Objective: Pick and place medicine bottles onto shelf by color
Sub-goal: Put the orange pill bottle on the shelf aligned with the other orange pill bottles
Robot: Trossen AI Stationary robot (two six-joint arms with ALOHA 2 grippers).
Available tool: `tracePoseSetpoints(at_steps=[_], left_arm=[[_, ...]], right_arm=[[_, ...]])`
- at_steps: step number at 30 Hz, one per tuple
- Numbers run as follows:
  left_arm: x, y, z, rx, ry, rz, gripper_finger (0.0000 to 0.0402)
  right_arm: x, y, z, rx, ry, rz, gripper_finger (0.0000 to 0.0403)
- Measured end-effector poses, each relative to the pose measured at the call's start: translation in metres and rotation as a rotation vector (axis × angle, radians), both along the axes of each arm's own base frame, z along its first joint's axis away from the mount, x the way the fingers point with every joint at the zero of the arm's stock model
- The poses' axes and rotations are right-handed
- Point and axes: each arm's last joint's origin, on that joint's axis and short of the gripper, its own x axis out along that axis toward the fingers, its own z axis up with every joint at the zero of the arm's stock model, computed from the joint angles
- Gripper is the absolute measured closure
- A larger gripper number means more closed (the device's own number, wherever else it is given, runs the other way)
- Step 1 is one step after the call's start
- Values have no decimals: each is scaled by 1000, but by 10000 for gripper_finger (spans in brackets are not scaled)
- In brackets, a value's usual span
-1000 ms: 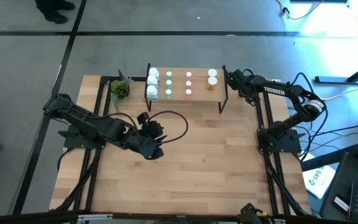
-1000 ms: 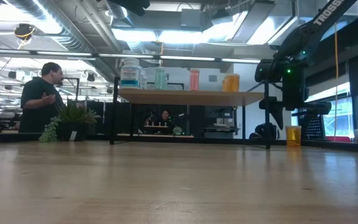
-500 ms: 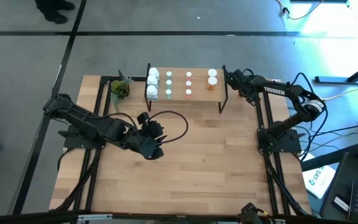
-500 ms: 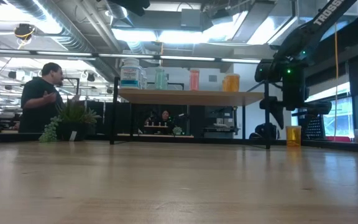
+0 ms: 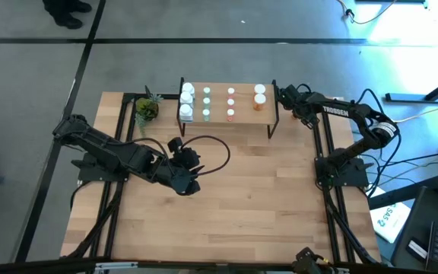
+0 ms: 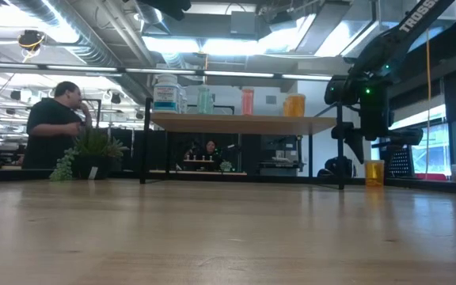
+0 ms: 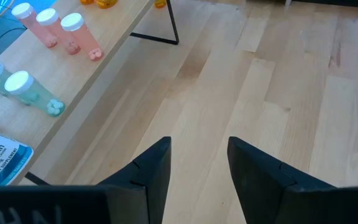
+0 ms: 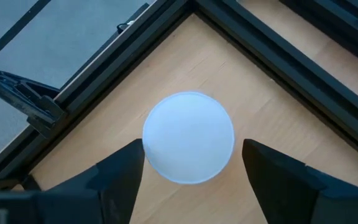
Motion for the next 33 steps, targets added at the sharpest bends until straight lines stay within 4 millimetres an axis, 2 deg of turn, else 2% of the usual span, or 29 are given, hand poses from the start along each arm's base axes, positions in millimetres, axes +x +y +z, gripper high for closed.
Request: tracePoseSetpoints(at_steps=[19,33], left_arm=[[0,0,0,0,0,0,250],[0,0,0,0,0,0,250]], right_arm=[[0,0,0,-2,-1,-3,182],[0,0,0,4,-6,1,187]])
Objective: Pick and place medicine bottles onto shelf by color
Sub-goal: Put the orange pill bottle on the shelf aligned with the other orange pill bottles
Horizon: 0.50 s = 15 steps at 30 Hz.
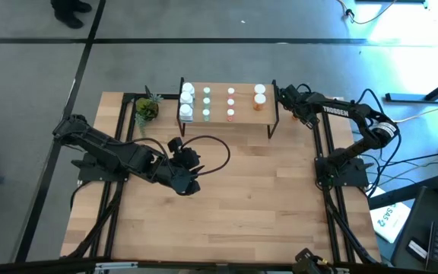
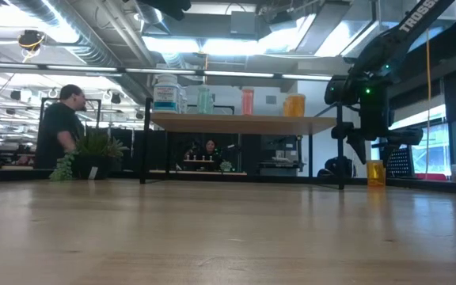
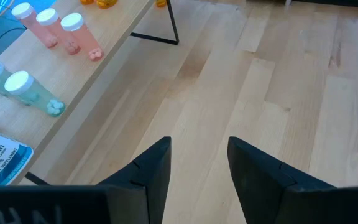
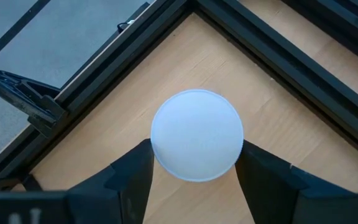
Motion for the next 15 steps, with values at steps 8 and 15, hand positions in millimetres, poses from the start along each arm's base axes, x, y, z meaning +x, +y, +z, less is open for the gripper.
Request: tracePoseSetpoints(at_steps=[8,15], left_arm=[[0,0,0,0,0,0,250],[0,0,0,0,0,0,250]], right_arm=[[0,2,0,23,7,7,187],[0,3,0,27,8,7,187]])
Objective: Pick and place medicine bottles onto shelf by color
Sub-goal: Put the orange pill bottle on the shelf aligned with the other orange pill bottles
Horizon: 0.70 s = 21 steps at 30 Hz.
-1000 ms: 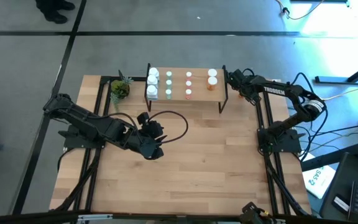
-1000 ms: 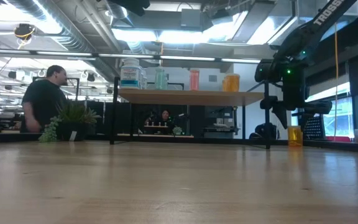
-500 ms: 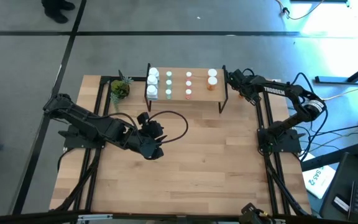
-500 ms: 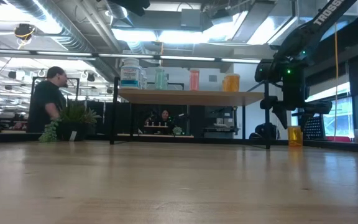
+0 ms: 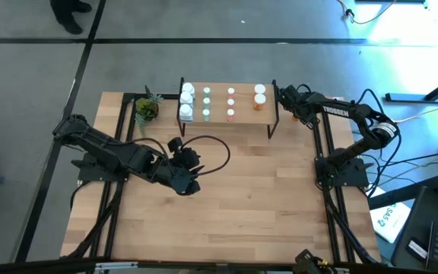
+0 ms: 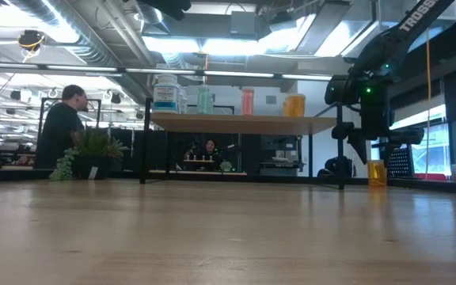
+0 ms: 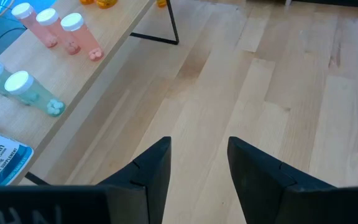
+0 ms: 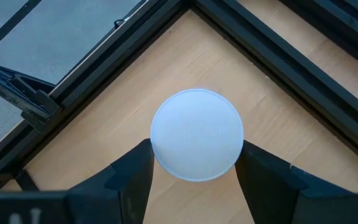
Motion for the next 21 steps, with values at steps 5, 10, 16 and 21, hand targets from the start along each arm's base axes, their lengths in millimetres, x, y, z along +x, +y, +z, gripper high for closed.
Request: tracePoseSetpoints(at_steps=[5,10,16,21], left_arm=[[0,0,0,0,0,0,250],[0,0,0,0,0,0,250],[0,0,0,0,0,0,250],[0,0,0,0,0,0,250]], right_arm=[[0,1,0,3,0,4,187],[2,2,0,2,6,13,187],[2,3,0,3,6,13,187],[2,3,0,4,12,11,187]])
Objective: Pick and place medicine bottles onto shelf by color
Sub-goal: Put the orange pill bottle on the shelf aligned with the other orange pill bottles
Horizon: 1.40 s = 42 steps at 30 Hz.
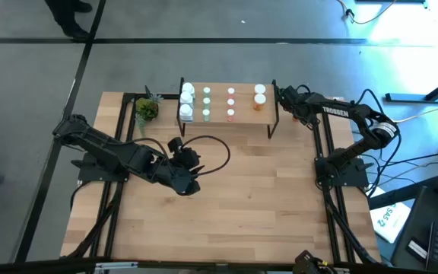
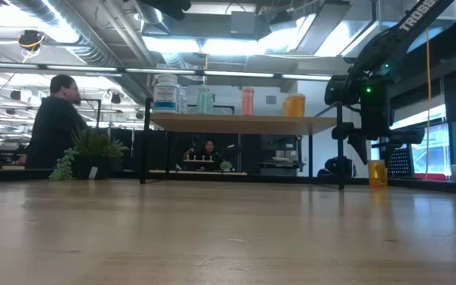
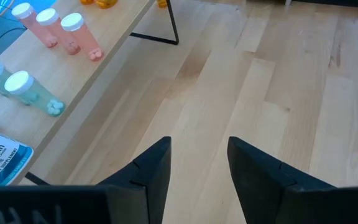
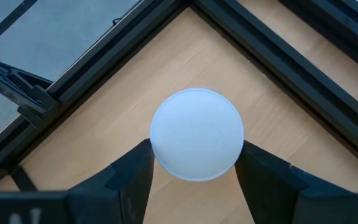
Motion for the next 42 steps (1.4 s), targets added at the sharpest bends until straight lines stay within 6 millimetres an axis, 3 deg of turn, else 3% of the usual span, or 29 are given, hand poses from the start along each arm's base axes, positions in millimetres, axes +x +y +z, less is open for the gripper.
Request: tracePoseSetpoints(at_steps=[19,31,42], left_arm=[[0,0,0,0,0,0,250],[0,0,0,0,0,0,250],[0,0,0,0,0,0,250]], right_arm=[[-4,6,11,-14,-15,5,187],[4,16,12,-3,0,56,187],[-2,40,36,-44,-2,60,187]])
